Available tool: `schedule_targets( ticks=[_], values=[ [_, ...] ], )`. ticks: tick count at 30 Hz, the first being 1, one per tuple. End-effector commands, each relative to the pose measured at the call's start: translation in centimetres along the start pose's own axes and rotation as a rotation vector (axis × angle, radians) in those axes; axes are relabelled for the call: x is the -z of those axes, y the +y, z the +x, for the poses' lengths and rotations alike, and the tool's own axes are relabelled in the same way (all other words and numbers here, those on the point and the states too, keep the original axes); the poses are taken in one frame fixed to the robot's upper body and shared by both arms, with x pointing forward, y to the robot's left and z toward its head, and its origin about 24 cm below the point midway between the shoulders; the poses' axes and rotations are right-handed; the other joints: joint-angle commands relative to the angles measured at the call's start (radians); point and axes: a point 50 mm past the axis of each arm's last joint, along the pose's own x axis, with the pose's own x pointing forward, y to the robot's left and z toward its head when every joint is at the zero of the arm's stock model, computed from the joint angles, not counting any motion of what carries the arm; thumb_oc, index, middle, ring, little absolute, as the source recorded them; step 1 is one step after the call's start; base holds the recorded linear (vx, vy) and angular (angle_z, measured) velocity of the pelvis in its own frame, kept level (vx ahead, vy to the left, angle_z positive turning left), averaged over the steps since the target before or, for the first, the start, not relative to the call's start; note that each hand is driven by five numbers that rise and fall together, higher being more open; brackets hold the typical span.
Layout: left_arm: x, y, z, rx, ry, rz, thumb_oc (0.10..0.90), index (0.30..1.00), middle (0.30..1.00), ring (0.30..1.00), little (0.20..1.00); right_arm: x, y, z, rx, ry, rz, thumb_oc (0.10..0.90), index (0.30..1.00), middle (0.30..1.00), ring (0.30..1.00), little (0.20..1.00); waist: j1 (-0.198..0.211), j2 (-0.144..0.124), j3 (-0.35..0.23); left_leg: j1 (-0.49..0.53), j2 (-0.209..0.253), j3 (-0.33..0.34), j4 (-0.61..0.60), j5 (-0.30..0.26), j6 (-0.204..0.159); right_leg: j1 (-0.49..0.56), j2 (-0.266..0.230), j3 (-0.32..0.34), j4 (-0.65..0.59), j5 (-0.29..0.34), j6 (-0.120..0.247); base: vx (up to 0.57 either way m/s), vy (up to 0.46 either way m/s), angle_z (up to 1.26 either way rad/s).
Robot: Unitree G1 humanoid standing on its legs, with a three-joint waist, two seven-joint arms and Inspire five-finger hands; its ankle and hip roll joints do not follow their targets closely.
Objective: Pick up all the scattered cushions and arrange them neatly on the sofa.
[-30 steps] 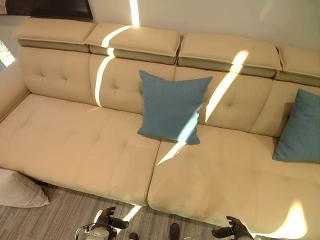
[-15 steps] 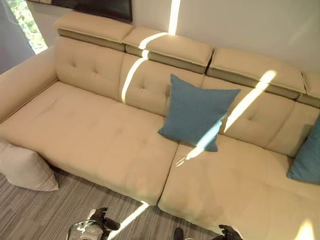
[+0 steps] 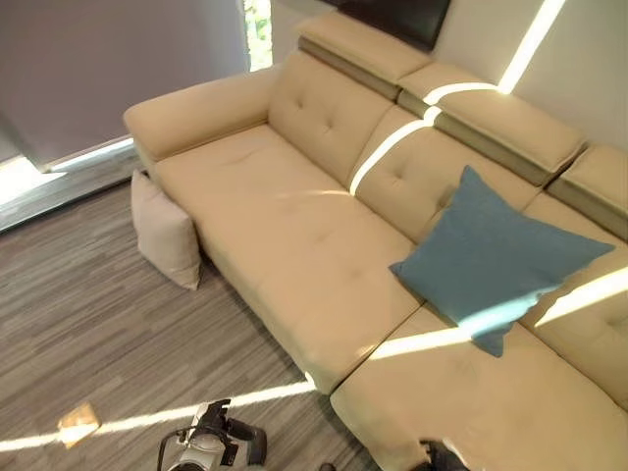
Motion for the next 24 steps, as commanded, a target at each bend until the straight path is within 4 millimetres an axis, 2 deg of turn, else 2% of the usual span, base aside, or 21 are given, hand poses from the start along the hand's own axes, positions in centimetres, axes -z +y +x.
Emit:
schedule_targets(
  ticks=[1, 2, 5, 6, 7, 8, 9, 10, 12, 15, 17, 19, 21, 22, 23, 24],
  values=[
    [-3.8, -1.6, -0.3, -0.007, -0.120, -0.012, 0.800, 0.900, 0.900, 0.900, 0.900, 1.7, -0.7, -0.2, 0.056, 0.053, 0.003, 0.800, 0.900, 0.900, 0.900, 0.900, -0.055, -0.071, -0.040, 0.081, 0.006, 0.102, 0.119, -0.210, 0.029, -0.066, -0.088, -0.058, 0.016, -0.021, 0.175, -0.08, -0.056, 1.19],
    [-3.8, -1.6, -0.3, -0.007, -0.120, -0.013, 0.800, 0.900, 0.900, 0.900, 0.900, 1.7, -0.7, -0.2, 0.056, 0.053, 0.003, 0.800, 0.900, 0.900, 0.900, 0.900, -0.056, -0.070, -0.040, 0.079, 0.007, 0.101, 0.122, -0.212, 0.029, -0.066, -0.087, -0.060, 0.016, -0.021, 0.175, -0.08, -0.044, 1.51],
    [-4.9, -3.9, -0.9, 0.042, -0.173, 0.038, 0.800, 0.900, 0.900, 0.900, 0.900, 3.1, -0.4, -0.5, 0.062, 0.105, 0.039, 0.800, 0.900, 0.900, 0.900, 0.900, -0.066, -0.082, -0.048, 0.109, 0.030, 0.148, 0.159, -0.254, 0.029, -0.057, -0.113, -0.162, 0.001, -0.010, 0.181, -0.02, 0.042, 1.40],
    [-5.1, -4.7, -1.2, 0.066, -0.187, 0.067, 0.800, 0.900, 0.900, 0.900, 0.900, 3.8, -0.2, -0.7, 0.061, 0.130, 0.050, 0.800, 0.900, 0.900, 0.900, 0.900, -0.068, -0.075, -0.050, 0.141, 0.047, 0.152, 0.155, -0.288, 0.016, -0.039, -0.115, -0.189, -0.003, -0.020, 0.192, 0.06, 0.123, 1.11],
    [-5.5, -5.3, -1.4, 0.081, -0.212, 0.097, 0.800, 0.900, 0.900, 0.900, 0.900, 4.4, -0.1, -0.8, 0.064, 0.153, 0.059, 0.800, 0.900, 0.900, 0.900, 0.900, -0.066, -0.072, -0.046, 0.148, 0.053, 0.146, 0.152, -0.279, 0.009, -0.030, -0.123, -0.215, -0.003, -0.019, 0.194, 0.01, 0.149, 1.22],
    [-5.9, -5.8, -1.7, 0.095, -0.229, 0.102, 0.800, 0.900, 0.900, 0.900, 0.900, 4.4, -0.1, -0.8, 0.067, 0.154, 0.069, 0.800, 0.900, 0.900, 0.900, 0.900, -0.064, -0.071, -0.048, 0.162, 0.040, 0.145, 0.099, -0.242, 0.012, -0.046, -0.136, -0.244, 0.009, -0.006, 0.196, -0.06, 0.233, 1.15],
    [-0.4, 0.2, -0.2, 0.081, -0.131, 0.091, 0.800, 0.900, 0.900, 0.900, 0.900, 6.0, -1.6, -1.1, 0.114, 0.190, 0.136, 0.800, 0.900, 0.900, 0.900, 0.900, -0.013, -0.049, -0.029, 0.153, 0.026, 0.104, 0.061, -0.223, 0.004, -0.049, -0.155, -0.290, 0.012, 0.003, 0.206, -0.08, 0.253, 0.87],
    [-0.3, 2.2, 0.1, 0.023, -0.131, 0.065, 0.800, 0.900, 0.900, 0.900, 0.900, 5.5, -2.8, -0.8, 0.153, 0.180, 0.198, 0.800, 0.900, 0.900, 0.900, 0.900, 0.007, -0.032, -0.022, 0.141, 0.013, 0.076, 0.036, -0.213, 0.002, -0.059, -0.171, -0.316, 0.020, 0.019, 0.210, -0.02, 0.297, 0.77],
    [-0.5, 3.3, -0.1, 0.015, -0.187, 0.067, 0.800, 0.900, 0.900, 0.900, 0.900, 4.0, -3.6, -0.4, 0.175, 0.119, 0.217, 0.800, 0.900, 0.900, 0.900, 0.900, 0.034, -0.015, 0.001, 0.138, -0.014, 0.033, 0.005, -0.205, 0.005, -0.068, -0.185, -0.332, 0.035, 0.026, 0.218, -0.04, 0.239, 0.98],
    [-0.1, 4.8, 0.0, -0.030, -0.173, 0.036, 0.800, 0.900, 0.900, 0.900, 0.900, 2.5, -4.1, -0.1, 0.184, 0.070, 0.207, 0.800, 0.900, 0.900, 0.900, 0.900, 0.067, -0.015, 0.016, 0.145, -0.038, 0.013, -0.034, -0.199, 0.018, -0.082, -0.201, -0.349, 0.077, 0.016, 0.226, -0.05, 0.154, 0.84],
    [0.5, 5.6, 0.1, -0.064, -0.140, 0.049, 0.800, 0.900, 0.900, 0.900, 0.900, 1.1, -3.8, 0.1, 0.172, 0.023, 0.179, 0.800, 0.900, 0.900, 0.900, 0.900, 0.071, -0.016, 0.024, 0.154, -0.050, -0.005, -0.050, -0.198, 0.026, -0.109, -0.200, -0.309, 0.122, 0.013, 0.229, 0.00, 0.098, 0.34],
    [1.3, 6.2, 0.2, -0.090, -0.110, 0.029, 0.800, 0.900, 0.900, 0.900, 0.900, 0.0, -3.4, 0.2, 0.150, -0.015, 0.145, 0.800, 0.900, 0.900, 0.900, 0.900, 0.056, -0.015, 0.026, 0.171, -0.062, -0.023, -0.067, -0.193, 0.032, -0.138, -0.165, -0.210, 0.143, 0.005, 0.229, 0.04, 0.092, 0.34],
    [2.6, 6.7, 0.1, -0.107, -0.063, 0.002, 0.800, 0.900, 0.900, 0.900, 0.900, -0.7, -2.7, 0.2, 0.122, -0.044, 0.097, 0.800, 0.900, 0.900, 0.900, 0.900, 0.043, -0.012, 0.025, 0.192, -0.075, -0.042, -0.083, -0.188, 0.036, -0.151, -0.110, -0.115, 0.155, -0.013, 0.222, 0.05, 0.072, 0.48],
    [3.2, 6.9, 0.0, -0.114, -0.042, -0.006, 0.800, 0.900, 0.900, 0.900, 0.900, -1.1, -2.6, 0.2, 0.116, -0.061, 0.083, 0.800, 0.900, 0.900, 0.900, 0.900, 0.039, -0.010, 0.022, 0.198, -0.080, -0.050, -0.091, -0.184, 0.035, -0.155, -0.093, -0.094, 0.154, -0.017, 0.219, 0.06, 0.013, 0.61],
    [3.8, 6.8, 0.0, -0.116, -0.017, 0.000, 0.800, 0.900, 0.900, 0.900, 0.900, -2.5, -2.4, 0.2, 0.103, -0.123, 0.032, 0.800, 0.900, 0.900, 0.900, 0.900, 0.035, -0.010, 0.024, 0.204, -0.088, -0.063, -0.095, -0.178, 0.033, -0.158, -0.071, -0.084, 0.155, -0.024, 0.211, 0.04, 0.003, 0.61],
    [3.9, 6.8, 0.0, -0.116, -0.017, 0.000, 0.800, 0.900, 0.900, 0.900, 0.900, -2.5, -2.4, 0.2, 0.103, -0.124, 0.032, 0.800, 0.900, 0.900, 0.900, 0.900, 0.033, -0.010, 0.024, 0.205, -0.088, -0.065, -0.094, -0.179, 0.033, -0.157, -0.071, -0.086, 0.156, -0.025, 0.211, 0.03, -0.017, 0.72]
  ],
)
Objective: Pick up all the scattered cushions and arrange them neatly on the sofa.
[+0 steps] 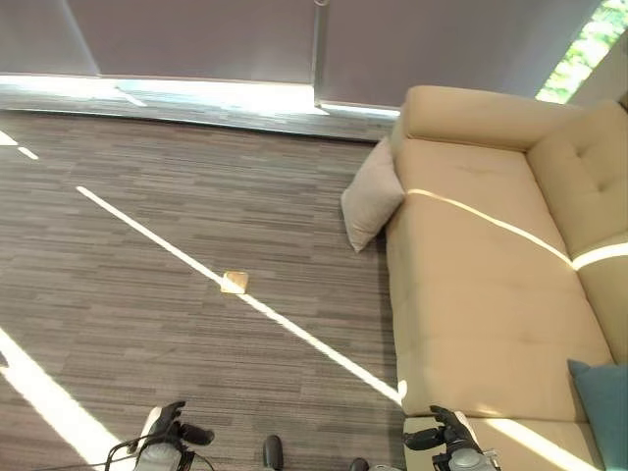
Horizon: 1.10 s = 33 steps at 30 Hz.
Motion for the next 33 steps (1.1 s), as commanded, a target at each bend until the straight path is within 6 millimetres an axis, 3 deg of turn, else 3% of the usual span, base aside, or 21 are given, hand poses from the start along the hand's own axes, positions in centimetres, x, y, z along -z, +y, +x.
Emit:
schedule_targets(
  ticks=[1, 7, 10, 11, 12, 14, 17, 19, 21, 25, 28, 33],
  values=[
    [0.4, -1.1, -0.3, 0.029, -0.020, 0.025, 0.800, 0.900, 0.900, 0.900, 0.900, -1.3, -0.9, 0.1, 0.036, -0.075, -0.083, 0.800, 0.900, 0.900, 0.900, 0.900, -0.024, -0.057, -0.013, 0.000, -0.048, 0.030, 0.063, -0.118, -0.027, 0.006, 0.024, 0.008, -0.111, 0.125, -0.009, 0.01, -0.032, 0.72],
    [1.6, -2.1, -0.7, 0.046, 0.022, 0.000, 0.800, 0.900, 0.900, 0.900, 0.900, -1.9, -1.3, 0.2, 0.046, -0.111, -0.160, 0.800, 0.900, 0.900, 0.900, 0.900, -0.036, -0.048, -0.023, -0.012, -0.058, 0.006, 0.087, -0.126, -0.049, 0.041, 0.018, -0.012, -0.159, 0.120, -0.022, 0.03, -0.083, 0.49],
    [1.9, -2.5, -0.8, 0.060, 0.035, -0.006, 0.800, 0.900, 0.900, 0.900, 0.900, -1.3, -1.5, 0.1, 0.050, -0.092, -0.153, 0.800, 0.900, 0.900, 0.900, 0.900, -0.051, -0.043, -0.010, -0.045, -0.067, 0.014, 0.180, -0.150, -0.067, 0.052, 0.015, -0.014, -0.165, 0.117, -0.034, 0.03, -0.083, 0.50],
    [2.3, -2.7, -0.9, 0.062, 0.056, 0.002, 0.800, 0.900, 0.900, 0.900, 0.900, -0.4, -1.5, 0.0, 0.050, -0.061, -0.150, 0.800, 0.900, 0.900, 0.900, 0.900, -0.062, -0.039, 0.002, -0.079, -0.053, 0.057, 0.249, -0.158, -0.082, 0.073, 0.001, -0.042, -0.176, 0.109, -0.044, 0.00, -0.024, 0.85],
    [2.3, -2.7, -0.9, 0.062, 0.056, 0.002, 0.800, 0.900, 0.900, 0.900, 0.900, -0.4, -1.5, 0.1, 0.050, -0.061, -0.150, 0.800, 0.900, 0.900, 0.900, 0.900, -0.063, -0.038, 0.002, -0.082, -0.052, 0.055, 0.253, -0.160, -0.082, 0.073, 0.002, -0.043, -0.176, 0.109, -0.045, 0.01, -0.030, 1.29],
    [3.2, -2.8, -1.1, 0.060, 0.088, 0.012, 0.800, 0.900, 0.900, 0.900, 0.900, 0.5, -1.6, 0.0, 0.057, -0.016, -0.126, 0.800, 0.900, 0.900, 0.900, 0.900, -0.073, -0.030, 0.008, -0.117, 0.006, 0.140, 0.275, -0.138, -0.080, 0.097, -0.007, -0.071, -0.192, 0.102, -0.048, 0.06, 0.007, 0.94],
    [3.3, -2.7, -1.1, 0.058, 0.091, 0.014, 0.800, 0.900, 0.900, 0.900, 0.900, 0.8, -1.5, 0.0, 0.056, -0.002, -0.119, 0.800, 0.900, 0.900, 0.900, 0.900, -0.070, -0.028, 0.006, -0.129, 0.013, 0.145, 0.264, -0.130, -0.078, 0.101, -0.008, -0.071, -0.196, 0.101, -0.046, 0.10, 0.034, 0.22],
    [3.1, -2.8, -1.1, 0.057, 0.085, 0.008, 0.800, 0.900, 0.900, 0.900, 0.900, 1.8, -1.5, -0.2, 0.063, 0.046, -0.097, 0.800, 0.900, 0.900, 0.900, 0.900, -0.056, -0.029, 0.000, -0.211, 0.041, 0.122, 0.247, -0.078, -0.087, 0.121, -0.012, -0.066, -0.213, 0.083, -0.040, 0.24, 0.090, -0.01],
    [2.8, -3.1, -1.1, 0.066, 0.072, -0.013, 0.800, 0.900, 0.900, 0.900, 0.900, 2.6, -1.4, -0.3, 0.061, 0.078, -0.093, 0.800, 0.900, 0.900, 0.900, 0.900, -0.039, -0.025, 0.005, -0.238, 0.040, 0.088, 0.224, -0.051, -0.094, 0.137, -0.007, -0.044, -0.215, 0.066, -0.040, 0.25, 0.121, -0.29],
    [3.2, -3.4, -1.2, 0.081, 0.079, 0.021, 0.800, 0.900, 0.900, 0.900, 0.900, 3.8, -0.9, -0.6, 0.043, 0.130, -0.095, 0.800, 0.900, 0.900, 0.900, 0.900, -0.034, -0.024, -0.006, -0.191, 0.015, 0.072, 0.180, -0.061, -0.076, 0.150, -0.021, -0.011, -0.167, 0.048, -0.026, 0.27, 0.195, -0.43],
    [2.1, -3.1, -0.9, 0.081, 0.044, 0.040, 0.800, 0.900, 0.900, 0.900, 0.900, 3.4, -0.7, -0.5, 0.031, 0.125, -0.102, 0.800, 0.900, 0.900, 0.900, 0.900, -0.034, -0.029, -0.011, -0.161, -0.002, 0.089, 0.166, -0.084, -0.048, 0.122, -0.040, 0.016, -0.087, 0.057, -0.005, 0.20, 0.186, -0.46],
    [0.9, -2.5, -0.6, 0.068, 0.009, 0.025, 0.800, 0.900, 0.900, 0.900, 0.900, 2.7, -0.6, -0.3, 0.028, 0.106, -0.080, 0.800, 0.900, 0.900, 0.900, 0.900, -0.056, -0.022, 0.001, -0.085, -0.024, 0.105, 0.128, -0.112, 0.005, 0.015, -0.051, 0.067, 0.171, 0.187, 0.015, 0.20, 0.179, -0.14]
  ],
)
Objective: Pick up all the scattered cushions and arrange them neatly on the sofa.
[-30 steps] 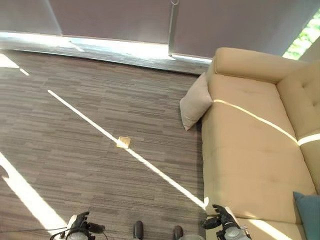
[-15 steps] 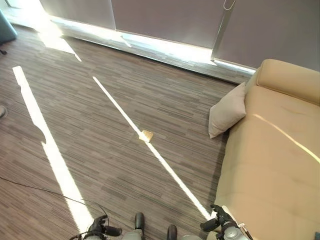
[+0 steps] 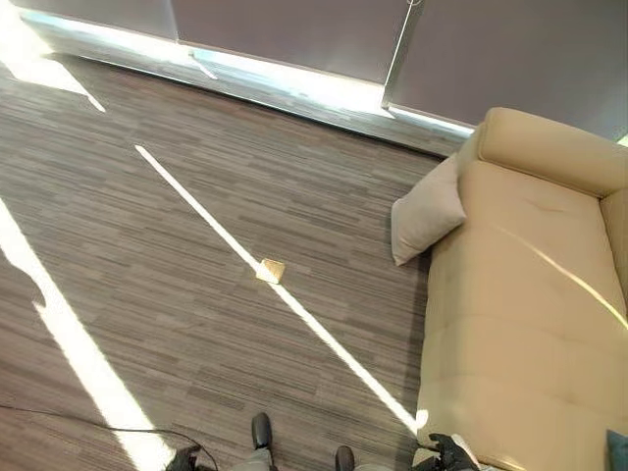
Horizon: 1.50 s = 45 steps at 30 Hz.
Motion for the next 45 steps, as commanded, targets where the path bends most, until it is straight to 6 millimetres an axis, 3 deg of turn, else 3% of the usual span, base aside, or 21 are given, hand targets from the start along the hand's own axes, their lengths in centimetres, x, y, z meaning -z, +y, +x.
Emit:
schedule_targets(
  ticks=[1, 3, 6, 12, 15, 18, 20, 21, 22, 25, 27, 29, 30, 31, 32, 33, 35, 37, 40, 42, 45],
  values=[
    [1.4, 1.3, -0.1, -0.038, 0.027, 0.006, 0.800, 0.900, 0.900, 0.900, 0.900, -1.9, -1.6, 0.3, 0.060, -0.065, 0.012, 0.800, 0.900, 0.900, 0.900, 0.900, -0.013, 0.005, -0.030, -0.022, 0.024, -0.007, 0.129, -0.156, -0.035, -0.070, 0.029, 0.021, 0.134, 0.158, 0.029, 0.19, 0.160, -0.08],
    [1.8, 1.4, -0.2, -0.046, 0.046, -0.003, 0.800, 0.900, 0.900, 0.900, 0.900, -2.3, -1.4, 0.3, 0.053, -0.083, 0.006, 0.800, 0.900, 0.900, 0.900, 0.900, -0.016, 0.012, -0.026, 0.020, 0.026, 0.006, 0.109, -0.168, -0.034, -0.112, 0.017, -0.020, 0.153, 0.160, 0.019, 0.25, 0.124, -0.26],
    [2.0, 1.4, -0.2, -0.042, 0.055, -0.002, 0.800, 0.900, 0.900, 0.900, 0.900, -2.5, -1.4, 0.3, 0.053, -0.091, -0.004, 0.800, 0.900, 0.900, 0.900, 0.900, -0.028, 0.010, -0.035, 0.083, 0.022, 0.031, 0.078, -0.197, -0.049, -0.141, 0.012, -0.123, 0.012, 0.129, 0.013, 0.33, 0.049, -0.31],
    [2.2, 1.0, -0.2, -0.032, 0.075, -0.010, 0.800, 0.900, 0.900, 0.900, 0.900, -2.1, -1.9, 0.4, 0.067, -0.073, 0.025, 0.800, 0.900, 0.900, 0.900, 0.900, -0.070, -0.009, -0.032, 0.201, -0.010, 0.066, 0.058, -0.263, -0.068, -0.210, 0.043, -0.321, -0.221, 0.190, 0.051, 0.36, 0.022, -0.31],
    [2.7, 0.3, -0.4, -0.011, 0.085, 0.015, 0.800, 0.900, 0.900, 0.900, 0.900, -0.7, -1.9, 0.2, 0.070, -0.034, 0.024, 0.800, 0.900, 0.900, 0.900, 0.900, -0.092, -0.011, -0.052, 0.257, -0.028, 0.053, 0.060, -0.305, -0.066, -0.178, 0.070, -0.259, -0.244, 0.189, 0.023, 0.34, -0.034, 0.01],
    [3.3, -0.2, -0.6, 0.001, 0.101, 0.015, 0.800, 0.900, 0.900, 0.900, 0.900, 0.2, -2.2, 0.2, 0.078, -0.006, 0.025, 0.800, 0.900, 0.900, 0.900, 0.900, -0.095, -0.002, -0.061, 0.260, -0.014, 0.046, 0.104, -0.291, -0.085, -0.157, 0.077, -0.264, -0.237, 0.189, 0.006, 0.25, -0.066, -0.03],
    [3.7, -0.7, -0.7, 0.012, 0.111, 0.016, 0.800, 0.900, 0.900, 0.900, 0.900, 0.9, -2.1, 0.1, 0.080, 0.017, 0.046, 0.800, 0.900, 0.900, 0.900, 0.900, -0.103, 0.009, -0.068, 0.247, 0.020, 0.056, 0.221, -0.221, -0.144, -0.115, 0.092, -0.273, -0.255, 0.180, -0.016, 0.24, -0.125, -0.01],
    [3.8, -0.8, -0.8, 0.012, 0.112, 0.012, 0.800, 0.900, 0.900, 0.900, 0.900, 0.9, -2.2, 0.1, 0.082, 0.019, 0.042, 0.800, 0.900, 0.900, 0.900, 0.900, -0.104, 0.004, -0.067, 0.216, 0.038, 0.064, 0.325, -0.175, -0.173, -0.089, 0.096, -0.273, -0.269, 0.176, -0.027, 0.27, -0.195, 0.08],
    [3.1, -0.5, -0.6, 0.006, 0.089, -0.002, 0.800, 0.900, 0.900, 0.900, 0.900, 0.3, -2.7, 0.2, 0.098, -0.001, 0.026, 0.800, 0.900, 0.900, 0.900, 0.900, -0.089, -0.030, -0.052, 0.109, 0.052, 0.066, 0.540, -0.100, -0.201, -0.042, 0.092, -0.254, -0.289, 0.168, -0.051, 0.25, -0.198, 0.05],
    [2.6, -0.5, -0.5, -0.003, 0.074, -0.026, 0.800, 0.900, 0.900, 0.900, 0.900, 0.1, -3.2, 0.3, 0.105, -0.007, 0.023, 0.800, 0.900, 0.900, 0.900, 0.900, -0.063, -0.068, -0.041, 0.010, 0.093, 0.106, 0.666, -0.126, -0.177, 0.007, 0.088, -0.216, -0.303, 0.141, -0.066, 0.23, -0.095, -0.60],
    [2.8, -0.6, -0.6, 0.003, 0.075, -0.031, 0.800, 0.900, 0.900, 0.900, 0.900, 0.3, -3.4, 0.3, 0.105, -0.003, 0.021, 0.800, 0.900, 0.900, 0.900, 0.900, -0.046, -0.080, -0.038, -0.055, 0.124, 0.119, 0.633, -0.179, -0.149, 0.045, 0.086, -0.185, -0.319, 0.123, -0.055, 0.26, 0.023, -0.69],
    [2.8, -0.5, -0.6, 0.006, 0.075, -0.028, 0.800, 0.900, 0.900, 0.900, 0.900, 0.4, -3.5, 0.3, 0.110, 0.000, 0.012, 0.800, 0.900, 0.900, 0.900, 0.900, -0.035, -0.082, -0.041, -0.072, 0.116, 0.105, 0.477, -0.212, -0.122, 0.070, 0.085, -0.157, -0.335, 0.108, -0.037, 0.29, 0.096, -0.47],
    [2.8, -0.5, -0.6, 0.007, 0.074, -0.026, 0.800, 0.900, 0.900, 0.900, 0.900, 0.5, -3.5, 0.3, 0.110, 0.004, 0.008, 0.800, 0.900, 0.900, 0.900, 0.900, -0.030, -0.075, -0.042, -0.073, 0.111, 0.089, 0.381, -0.195, -0.121, 0.080, 0.088, -0.145, -0.341, 0.102, -0.030, 0.19, 0.087, -0.39],
    [2.8, -0.5, -0.6, 0.007, 0.074, -0.026, 0.800, 0.900, 0.900, 0.900, 0.900, 0.5, -3.5, 0.3, 0.110, 0.004, 0.007, 0.800, 0.900, 0.900, 0.900, 0.900, -0.029, -0.076, -0.041, -0.069, 0.109, 0.090, 0.377, -0.194, -0.120, 0.081, 0.087, -0.145, -0.342, 0.102, -0.030, 0.34, 0.163, -0.49],
    [2.3, -0.5, -0.5, 0.009, 0.057, -0.033, 0.800, 0.900, 0.900, 0.900, 0.900, 0.8, -3.4, 0.3, 0.108, 0.015, -0.005, 0.800, 0.900, 0.900, 0.900, 0.900, -0.002, -0.055, -0.041, -0.111, 0.090, -0.001, 0.180, -0.077, -0.141, 0.117, 0.112, -0.103, -0.356, 0.080, -0.022, 0.34, 0.153, -0.25],
    [2.2, -0.6, -0.5, 0.011, 0.055, -0.040, 0.800, 0.900, 0.900, 0.900, 0.900, 1.0, -3.4, 0.3, 0.111, 0.023, -0.010, 0.800, 0.900, 0.900, 0.900, 0.900, 0.008, -0.052, -0.037, -0.134, 0.090, -0.038, 0.125, -0.038, -0.151, 0.134, 0.115, -0.087, -0.357, 0.070, -0.022, 0.46, 0.198, -0.25],
    [2.2, -0.7, -0.5, 0.014, 0.059, -0.037, 0.800, 0.900, 0.900, 0.900, 0.900, 1.5, -3.4, 0.2, 0.110, 0.044, -0.013, 0.800, 0.900, 0.900, 0.900, 0.900, 0.009, -0.050, -0.037, -0.157, 0.095, -0.042, 0.104, -0.018, -0.159, 0.146, 0.116, -0.079, -0.358, 0.058, -0.019, 0.26, 0.134, -0.37],
    [3.5, -0.7, -0.7, 0.018, 0.107, -0.020, 0.800, 0.900, 0.900, 0.900, 0.900, 2.5, -2.6, 0.0, 0.088, 0.080, -0.035, 0.800, 0.900, 0.900, 0.900, 0.900, 0.015, -0.029, -0.050, -0.117, 0.100, -0.027, 0.041, 0.003, -0.149, 0.156, 0.117, -0.064, -0.317, 0.022, -0.021, 0.33, 0.257, -0.34],
    [3.0, -0.2, -0.5, 0.003, 0.093, -0.025, 0.800, 0.900, 0.900, 0.900, 0.900, 2.4, -2.2, 0.0, 0.078, 0.080, 0.004, 0.800, 0.900, 0.900, 0.900, 0.900, 0.015, -0.037, -0.055, -0.104, 0.067, -0.031, 0.096, -0.033, -0.118, 0.145, 0.091, -0.036, -0.213, 0.001, -0.006, 0.26, 0.243, -0.41],
    [2.3, 0.4, -0.3, -0.017, 0.071, -0.021, 0.800, 0.900, 0.900, 0.900, 0.900, 1.9, -1.9, 0.0, 0.071, 0.064, 0.021, 0.800, 0.900, 0.900, 0.900, 0.900, 0.008, -0.043, -0.048, -0.071, 0.049, -0.016, 0.098, -0.062, -0.092, 0.100, 0.064, -0.030, -0.088, 0.033, 0.017, 0.21, 0.270, -0.21],
    [0.7, 1.5, 0.1, -0.049, 0.024, -0.037, 0.800, 0.900, 0.900, 0.900, 0.900, 0.5, -1.7, 0.2, 0.067, 0.014, 0.038, 0.800, 0.900, 0.900, 0.900, 0.900, -0.017, -0.034, -0.008, -0.031, 0.046, 0.004, 0.080, -0.078, -0.058, -0.048, 0.046, -0.021, 0.172, 0.150, 0.037, 0.13, 0.237, -0.22]
  ],
)
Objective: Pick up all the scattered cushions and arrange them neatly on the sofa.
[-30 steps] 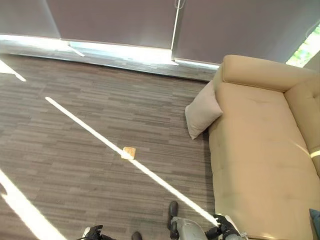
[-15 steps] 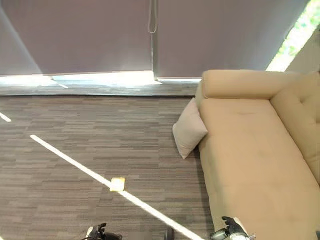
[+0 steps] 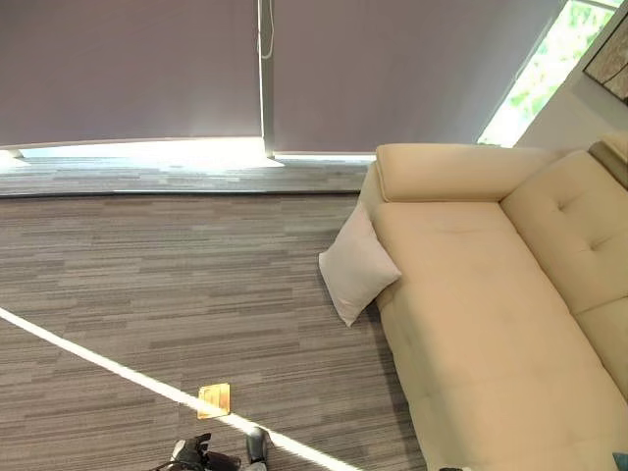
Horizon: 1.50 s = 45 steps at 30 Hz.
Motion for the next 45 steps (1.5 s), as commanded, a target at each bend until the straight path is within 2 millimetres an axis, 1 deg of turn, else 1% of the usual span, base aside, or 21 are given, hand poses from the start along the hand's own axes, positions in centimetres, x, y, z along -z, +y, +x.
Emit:
schedule_targets(
  ticks=[1, 3, 6, 8, 12, 14, 18, 21, 23, 24, 26, 27, 28, 29, 30, 31, 33, 36, 39, 41, 45],
  values=[
    [-1.1, 2.5, 0.2, -0.078, -0.054, 0.034, 0.800, 0.900, 0.900, 0.900, 0.900, -3.2, -2.3, 0.4, 0.081, -0.103, 0.034, 0.800, 0.900, 0.900, 0.900, 0.900, -0.016, -0.017, 0.060, 0.028, 0.025, -0.001, 0.076, -0.154, -0.049, -0.109, 0.004, 0.000, 0.195, 0.211, 0.003, 0.28, 0.249, -0.02],
    [-1.2, 2.6, 0.3, -0.076, -0.057, 0.046, 0.800, 0.900, 0.900, 0.900, 0.900, -3.1, -2.0, 0.4, 0.074, -0.102, 0.033, 0.800, 0.900, 0.900, 0.900, 0.900, -0.027, -0.002, 0.068, 0.066, 0.029, 0.007, 0.055, -0.166, -0.051, -0.166, -0.004, -0.033, 0.228, 0.193, -0.009, 0.26, 0.159, 0.10],
    [-1.7, 2.5, 0.3, -0.066, -0.072, 0.062, 0.800, 0.900, 0.900, 0.900, 0.900, -2.8, -2.1, 0.4, 0.076, -0.090, 0.033, 0.800, 0.900, 0.900, 0.900, 0.900, -0.055, -0.001, 0.074, 0.100, 0.010, -0.003, 0.045, -0.191, -0.059, -0.199, 0.023, -0.042, 0.073, 0.162, -0.020, 0.32, 0.039, 0.09],
    [-1.8, 2.4, 0.3, -0.065, -0.072, 0.082, 0.800, 0.900, 0.900, 0.900, 0.900, -2.8, -2.5, 0.4, 0.087, -0.087, 0.028, 0.800, 0.900, 0.900, 0.900, 0.900, -0.092, -0.020, 0.077, 0.152, -0.030, -0.021, 0.038, -0.238, -0.062, -0.253, 0.051, -0.045, -0.157, 0.207, -0.006, 0.41, -0.002, 0.14],
    [-1.3, 2.2, 0.3, -0.058, -0.054, 0.098, 0.800, 0.900, 0.900, 0.900, 0.900, -2.4, -2.6, 0.5, 0.092, -0.074, 0.015, 0.800, 0.900, 0.900, 0.900, 0.900, -0.119, -0.030, 0.083, 0.209, -0.063, -0.049, 0.049, -0.292, -0.057, -0.298, 0.076, -0.076, -0.282, 0.263, 0.020, 0.28, 0.002, 0.26],
    [-0.9, 2.0, 0.3, -0.052, -0.043, 0.102, 0.800, 0.900, 0.900, 0.900, 0.900, -2.1, -2.6, 0.4, 0.094, -0.066, 0.004, 0.800, 0.900, 0.900, 0.900, 0.900, -0.129, -0.030, 0.083, 0.238, -0.077, -0.060, 0.063, -0.323, -0.053, -0.307, 0.084, -0.108, -0.308, 0.273, 0.024, 0.44, 0.009, 0.20],
    [0.1, 1.2, 0.1, -0.027, -0.023, 0.130, 0.800, 0.900, 0.900, 0.900, 0.900, 0.0, -2.6, 0.3, 0.092, -0.014, 0.005, 0.800, 0.900, 0.900, 0.900, 0.900, -0.157, -0.019, 0.045, 0.304, -0.089, -0.084, 0.116, -0.396, -0.058, -0.255, 0.092, -0.078, -0.281, 0.282, -0.011, 0.41, -0.019, 0.35],
    [0.4, 0.5, -0.1, -0.009, -0.020, 0.128, 0.800, 0.900, 0.900, 0.900, 0.900, 0.5, -2.9, 0.3, 0.094, 0.005, 0.007, 0.800, 0.900, 0.900, 0.900, 0.900, -0.167, 0.006, 0.033, 0.295, -0.060, -0.070, 0.267, -0.342, -0.121, -0.207, 0.101, -0.076, -0.260, 0.266, -0.041, 0.33, -0.066, 0.22],
    [-0.5, 0.2, 0.0, 0.000, -0.057, 0.132, 0.800, 0.900, 0.900, 0.900, 0.900, -0.2, -3.2, 0.4, 0.100, -0.019, 0.006, 0.800, 0.900, 0.900, 0.900, 0.900, -0.158, -0.010, 0.035, 0.168, -0.036, -0.069, 0.536, -0.189, -0.189, -0.145, 0.099, -0.057, -0.273, 0.246, -0.077, 0.24, -0.124, 0.51],
    [-1.6, 0.1, 0.0, -0.001, -0.092, 0.121, 0.800, 0.900, 0.900, 0.900, 0.900, -0.8, -3.7, 0.4, 0.118, -0.037, 0.014, 0.800, 0.900, 0.900, 0.900, 0.900, -0.143, -0.030, 0.044, 0.108, -0.043, -0.070, 0.638, -0.152, -0.200, -0.121, 0.091, -0.047, -0.276, 0.237, -0.090, 0.18, -0.140, 0.21],
    [-2.2, 0.4, 0.1, -0.012, -0.109, 0.105, 0.800, 0.900, 0.900, 0.900, 0.900, -0.9, -4.1, 0.5, 0.129, -0.038, 0.030, 0.800, 0.900, 0.900, 0.900, 0.900, -0.127, -0.052, 0.051, 0.026, 0.004, -0.020, 0.736, -0.177, -0.177, -0.088, 0.085, -0.035, -0.285, 0.211, -0.107, 0.21, -0.094, -0.40],
    [-2.4, 0.4, 0.1, -0.013, -0.116, 0.100, 0.800, 0.900, 0.900, 0.900, 0.900, -1.0, -4.3, 0.5, 0.135, -0.037, 0.028, 0.800, 0.900, 0.900, 0.900, 0.900, -0.108, -0.069, 0.060, -0.032, 0.068, 0.028, 0.711, -0.227, -0.142, -0.048, 0.077, -0.027, -0.294, 0.191, -0.105, 0.21, -0.043, -0.51],
    [-2.4, 0.4, 0.1, -0.014, -0.116, 0.101, 0.800, 0.900, 0.900, 0.900, 0.900, -1.0, -4.3, 0.5, 0.135, -0.037, 0.028, 0.800, 0.900, 0.900, 0.900, 0.900, -0.109, -0.072, 0.057, -0.033, 0.064, 0.029, 0.707, -0.223, -0.141, -0.050, 0.074, -0.027, -0.294, 0.192, -0.105, 0.24, 0.000, -0.29],
    [-2.3, 0.5, 0.1, -0.013, -0.112, 0.101, 0.800, 0.900, 0.900, 0.900, 0.900, -1.1, -4.3, 0.5, 0.135, -0.040, 0.024, 0.800, 0.900, 0.900, 0.900, 0.900, -0.099, -0.077, 0.053, -0.042, 0.073, 0.034, 0.637, -0.247, -0.122, -0.032, 0.074, -0.018, -0.301, 0.182, -0.096, 0.29, 0.098, -0.22],
    [-2.2, 0.7, 0.1, -0.013, -0.112, 0.104, 0.800, 0.900, 0.900, 0.900, 0.900, -1.0, -4.4, 0.5, 0.139, -0.039, 0.019, 0.800, 0.900, 0.900, 0.900, 0.900, -0.088, -0.071, 0.049, -0.039, 0.091, 0.016, 0.469, -0.258, -0.115, -0.011, 0.074, -0.004, -0.304, 0.163, -0.079, 0.29, 0.097, -0.21],
    [-2.2, 0.7, 0.1, -0.014, -0.112, 0.104, 0.800, 0.900, 0.900, 0.900, 0.900, -1.0, -4.4, 0.5, 0.139, -0.039, 0.020, 0.800, 0.900, 0.900, 0.900, 0.900, -0.089, -0.073, 0.047, -0.039, 0.088, 0.017, 0.462, -0.252, -0.114, -0.013, 0.072, -0.004, -0.305, 0.164, -0.079, 0.28, 0.136, -0.28],
    [-1.8, 0.7, 0.1, -0.017, -0.098, 0.105, 0.800, 0.900, 0.900, 0.900, 0.900, -0.7, -4.4, 0.5, 0.139, -0.029, 0.015, 0.800, 0.900, 0.900, 0.900, 0.900, -0.074, -0.056, 0.043, -0.046, 0.128, -0.019, 0.283, -0.172, -0.136, 0.013, 0.074, 0.008, -0.300, 0.136, -0.069, 0.24, 0.146, -0.34],
    [-0.8, 0.6, 0.0, -0.010, -0.066, 0.116, 0.800, 0.900, 0.900, 0.900, 0.900, 0.0, -4.3, 0.4, 0.138, -0.007, 0.009, 0.800, 0.900, 0.900, 0.900, 0.900, -0.063, -0.042, 0.041, -0.068, 0.166, -0.056, 0.205, -0.103, -0.161, 0.051, 0.070, 0.024, -0.298, 0.105, -0.065, 0.26, 0.192, -0.27],
    [0.4, 0.3, -0.1, 0.001, -0.025, 0.134, 0.800, 0.900, 0.900, 0.900, 0.900, 0.3, -4.0, 0.4, 0.127, 0.009, 0.006, 0.800, 0.900, 0.900, 0.900, 0.900, -0.064, -0.016, 0.027, -0.019, 0.147, -0.056, 0.152, -0.121, -0.159, 0.063, 0.057, 0.040, -0.279, 0.090, -0.052, 0.24, 0.286, -0.39],
    [0.4, 0.4, -0.1, 0.000, -0.023, 0.140, 0.800, 0.900, 0.900, 0.900, 0.900, 0.3, -4.0, 0.4, 0.129, 0.009, 0.013, 0.800, 0.900, 0.900, 0.900, 0.900, -0.064, -0.016, 0.026, -0.015, 0.136, -0.056, 0.167, -0.129, -0.154, 0.063, 0.048, 0.050, -0.270, 0.091, -0.048, 0.15, 0.256, -0.52],
    [-0.4, 0.9, 0.1, -0.009, -0.044, 0.165, 0.800, 0.900, 0.900, 0.900, 0.900, -0.1, -3.1, 0.4, 0.103, 0.007, 0.042, 0.800, 0.900, 0.900, 0.900, 0.900, -0.073, -0.016, 0.019, 0.020, 0.081, -0.006, 0.162, -0.182, -0.102, 0.022, 0.008, 0.097, -0.176, 0.123, -0.007, 0.14, 0.313, -0.19]
  ],
)
